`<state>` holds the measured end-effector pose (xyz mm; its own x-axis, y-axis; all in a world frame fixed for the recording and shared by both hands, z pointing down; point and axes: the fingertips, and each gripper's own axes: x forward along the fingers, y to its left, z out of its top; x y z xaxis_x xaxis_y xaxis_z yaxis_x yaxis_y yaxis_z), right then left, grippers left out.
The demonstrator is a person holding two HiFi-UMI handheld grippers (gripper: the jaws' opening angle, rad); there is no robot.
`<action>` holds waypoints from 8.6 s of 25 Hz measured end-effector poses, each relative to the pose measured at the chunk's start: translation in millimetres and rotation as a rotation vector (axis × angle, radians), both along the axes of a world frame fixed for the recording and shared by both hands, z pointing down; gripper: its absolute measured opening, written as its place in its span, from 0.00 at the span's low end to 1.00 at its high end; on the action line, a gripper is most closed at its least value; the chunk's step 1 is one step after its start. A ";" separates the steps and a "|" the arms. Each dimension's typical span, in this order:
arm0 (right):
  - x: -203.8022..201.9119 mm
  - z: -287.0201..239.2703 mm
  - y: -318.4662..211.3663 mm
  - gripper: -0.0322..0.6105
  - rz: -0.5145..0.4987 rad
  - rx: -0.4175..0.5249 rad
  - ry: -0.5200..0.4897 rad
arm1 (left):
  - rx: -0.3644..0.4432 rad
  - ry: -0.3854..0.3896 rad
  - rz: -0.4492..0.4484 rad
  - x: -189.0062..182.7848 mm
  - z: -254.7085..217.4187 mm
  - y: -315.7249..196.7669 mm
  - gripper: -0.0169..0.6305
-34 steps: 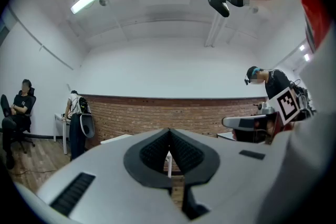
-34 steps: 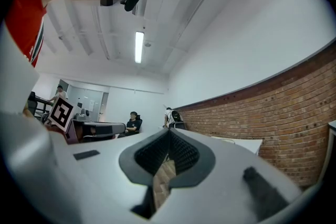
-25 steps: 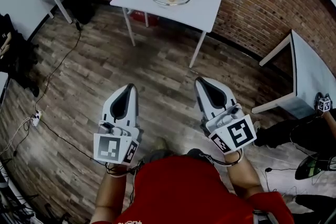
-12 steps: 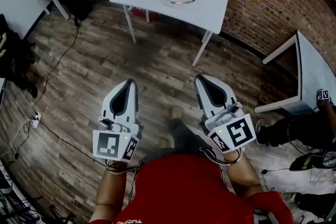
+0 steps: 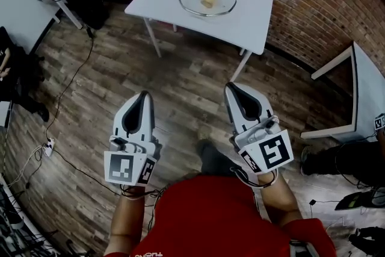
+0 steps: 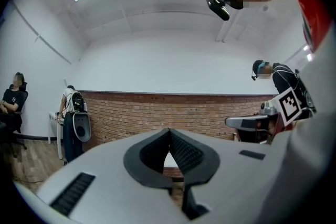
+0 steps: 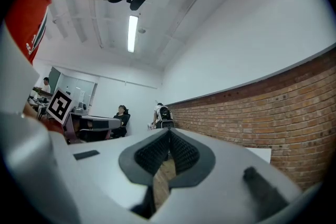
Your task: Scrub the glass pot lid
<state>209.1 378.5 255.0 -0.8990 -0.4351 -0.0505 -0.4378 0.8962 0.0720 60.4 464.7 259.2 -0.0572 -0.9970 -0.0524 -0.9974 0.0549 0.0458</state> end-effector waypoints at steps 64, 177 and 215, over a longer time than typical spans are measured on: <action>-263.6 30.8 -527.5 0.10 0.396 -0.042 0.130 | -0.070 0.020 0.400 -276.7 38.1 -597.3 0.05; -331.1 243.9 -683.3 0.13 0.575 -0.669 0.590 | -0.955 0.344 0.725 -250.5 269.2 -684.7 0.22; -223.6 247.0 -676.2 0.13 0.781 -0.749 0.607 | -0.972 0.351 0.727 -251.4 271.0 -688.1 0.21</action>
